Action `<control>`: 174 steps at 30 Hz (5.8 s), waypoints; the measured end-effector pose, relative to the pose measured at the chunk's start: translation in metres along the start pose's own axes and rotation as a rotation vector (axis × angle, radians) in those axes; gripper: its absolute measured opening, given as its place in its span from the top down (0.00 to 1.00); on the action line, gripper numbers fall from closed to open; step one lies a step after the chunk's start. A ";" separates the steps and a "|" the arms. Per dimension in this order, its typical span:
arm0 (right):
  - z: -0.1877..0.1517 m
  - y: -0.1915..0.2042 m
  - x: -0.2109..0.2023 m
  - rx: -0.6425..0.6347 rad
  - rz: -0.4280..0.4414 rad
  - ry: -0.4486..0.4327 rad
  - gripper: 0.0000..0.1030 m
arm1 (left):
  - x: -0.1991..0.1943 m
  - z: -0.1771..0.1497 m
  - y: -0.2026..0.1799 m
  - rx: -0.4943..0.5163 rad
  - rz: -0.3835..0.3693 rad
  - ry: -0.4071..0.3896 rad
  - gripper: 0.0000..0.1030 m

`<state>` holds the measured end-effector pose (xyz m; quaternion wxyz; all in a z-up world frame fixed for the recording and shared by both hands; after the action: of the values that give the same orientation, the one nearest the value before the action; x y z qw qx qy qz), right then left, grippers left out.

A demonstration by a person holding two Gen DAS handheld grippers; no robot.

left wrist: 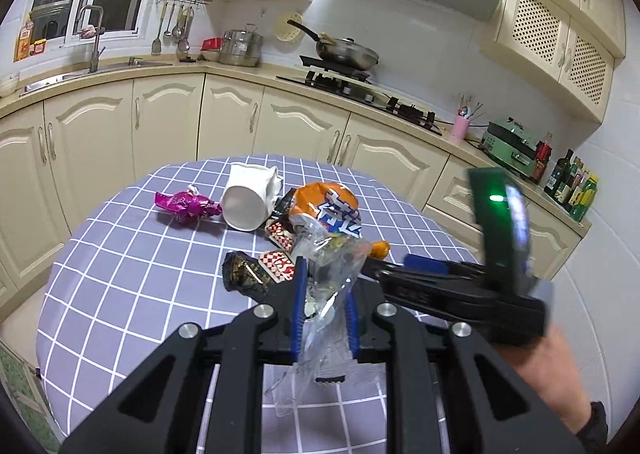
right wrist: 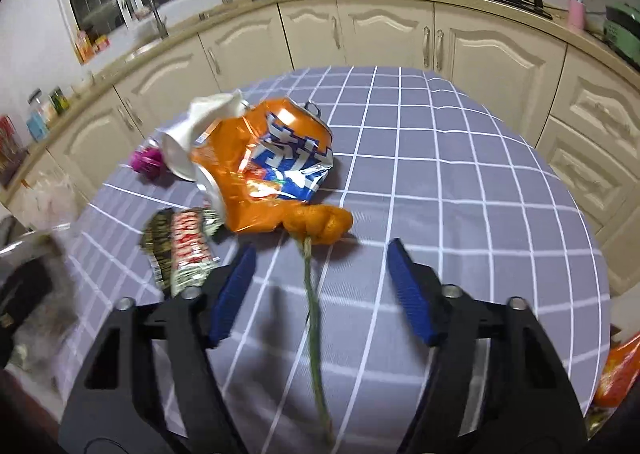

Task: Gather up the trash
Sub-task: 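Grasp the clear plastic wrapper with the left tool while the right tool grasps the orange stem, then carry both items to the blue bin and open both tools over it, then move both tools back over the table, then grasp the black chip bag with the left tool while the right tool grasps the red-white wrapper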

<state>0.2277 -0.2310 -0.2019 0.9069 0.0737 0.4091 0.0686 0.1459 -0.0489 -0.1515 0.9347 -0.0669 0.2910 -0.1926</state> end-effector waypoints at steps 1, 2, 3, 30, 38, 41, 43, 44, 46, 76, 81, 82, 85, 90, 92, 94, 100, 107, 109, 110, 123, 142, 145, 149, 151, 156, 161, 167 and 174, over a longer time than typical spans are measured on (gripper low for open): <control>0.002 -0.001 0.008 0.002 0.004 0.023 0.56 | 0.000 0.000 0.002 -0.002 0.002 0.002 0.84; 0.005 -0.002 0.008 0.002 0.004 0.016 0.67 | 0.000 0.000 0.003 -0.004 0.003 0.003 0.84; 0.006 -0.003 0.007 0.003 0.012 0.013 0.67 | 0.000 0.000 0.005 -0.008 0.004 0.005 0.84; -0.067 -0.160 -0.266 0.285 -0.087 -0.395 0.69 | -0.017 0.007 -0.169 0.175 -0.327 0.009 0.84; -0.164 -0.275 -0.287 0.534 -0.303 -0.319 0.69 | 0.030 -0.068 -0.290 0.314 -0.502 0.221 0.84; -0.205 -0.312 -0.275 0.623 -0.344 -0.255 0.69 | 0.051 -0.101 -0.321 0.359 -0.529 0.306 0.84; -0.229 -0.331 -0.263 0.687 -0.341 -0.217 0.69 | 0.070 -0.128 -0.343 0.399 -0.534 0.370 0.84; -0.239 -0.342 -0.255 0.712 -0.351 -0.194 0.69 | 0.080 -0.142 -0.353 0.419 -0.537 0.405 0.84; -0.259 -0.357 -0.243 0.754 -0.358 -0.159 0.69 | 0.096 -0.164 -0.369 0.454 -0.534 0.460 0.84; -0.335 -0.402 -0.200 0.971 -0.379 -0.033 0.06 | 0.138 -0.204 -0.402 0.531 -0.496 0.502 0.13; -0.305 -0.387 -0.215 0.909 -0.380 -0.074 0.06 | 0.110 -0.174 -0.397 0.521 -0.518 0.413 0.12; -0.297 -0.382 -0.219 0.893 -0.381 -0.088 0.06 | 0.104 -0.167 -0.396 0.516 -0.522 0.393 0.12; -0.275 -0.369 -0.231 0.851 -0.380 -0.132 0.06 | 0.087 -0.148 -0.391 0.502 -0.529 0.340 0.11; -0.229 -0.340 -0.249 0.766 -0.351 -0.208 0.06 | 0.058 -0.113 -0.372 0.474 -0.501 0.238 0.10; -0.210 -0.326 -0.254 0.725 -0.337 -0.231 0.06 | 0.050 -0.101 -0.361 0.458 -0.493 0.211 0.10; -0.196 -0.313 -0.256 0.695 -0.321 -0.250 0.06 | 0.042 -0.086 -0.348 0.435 -0.475 0.182 0.10; -0.151 -0.271 -0.256 0.597 -0.267 -0.289 0.06 | 0.024 -0.053 -0.307 0.364 -0.424 0.111 0.10; -0.105 -0.221 -0.250 0.487 -0.202 -0.316 0.06 | 0.006 -0.023 -0.253 0.298 -0.353 0.036 0.10; -0.089 -0.203 -0.246 0.445 -0.176 -0.321 0.06 | 0.000 -0.015 -0.235 0.279 -0.329 0.011 0.10; -0.082 -0.192 -0.244 0.425 -0.161 -0.323 0.06 | -0.003 -0.011 -0.227 0.270 -0.317 0.002 0.10; -0.020 -0.067 -0.172 0.186 0.024 -0.244 0.06 | -0.022 0.014 -0.082 0.108 -0.030 -0.075 0.10; -0.018 -0.011 -0.060 0.127 0.151 -0.070 0.06 | 0.078 -0.003 0.054 -0.056 0.358 0.227 0.10; -0.019 -0.010 -0.053 0.120 0.165 -0.058 0.06 | 0.091 -0.003 0.059 -0.067 0.344 0.272 0.10; -0.021 -0.009 -0.047 0.123 0.180 -0.046 0.06 | 0.107 0.000 0.058 -0.046 0.320 0.307 0.10; -0.022 -0.010 -0.046 0.131 0.185 -0.045 0.06 | 0.111 0.002 0.054 -0.023 0.311 0.310 0.19; -0.024 -0.013 -0.048 0.139 0.185 -0.047 0.06 | 0.109 0.000 0.036 0.054 0.249 0.303 0.59; -0.025 -0.010 -0.048 0.128 0.188 -0.039 0.06 | 0.102 -0.003 0.029 0.081 0.135 0.305 0.76; -0.028 0.014 -0.032 0.052 0.207 0.013 0.06 | 0.077 -0.014 0.027 0.121 0.095 0.290 0.78; -0.028 0.059 -0.007 -0.080 0.215 0.068 0.17 | 0.056 -0.018 0.052 0.104 0.118 0.278 0.78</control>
<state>0.1982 -0.1727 -0.2043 0.8823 0.0787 0.4261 0.1839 0.1950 -0.0239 -0.2077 0.8974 0.0260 0.4106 -0.1594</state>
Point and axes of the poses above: each gripper's, at about its wrist camera, not at the fingertips, and x roughly the way its jaws point, y to its left, z to its top, the point moved 1 cm from there along x, roughly the way its jaws point, and after that the axes turned 2 degrees about z, right-handed, at the moved point
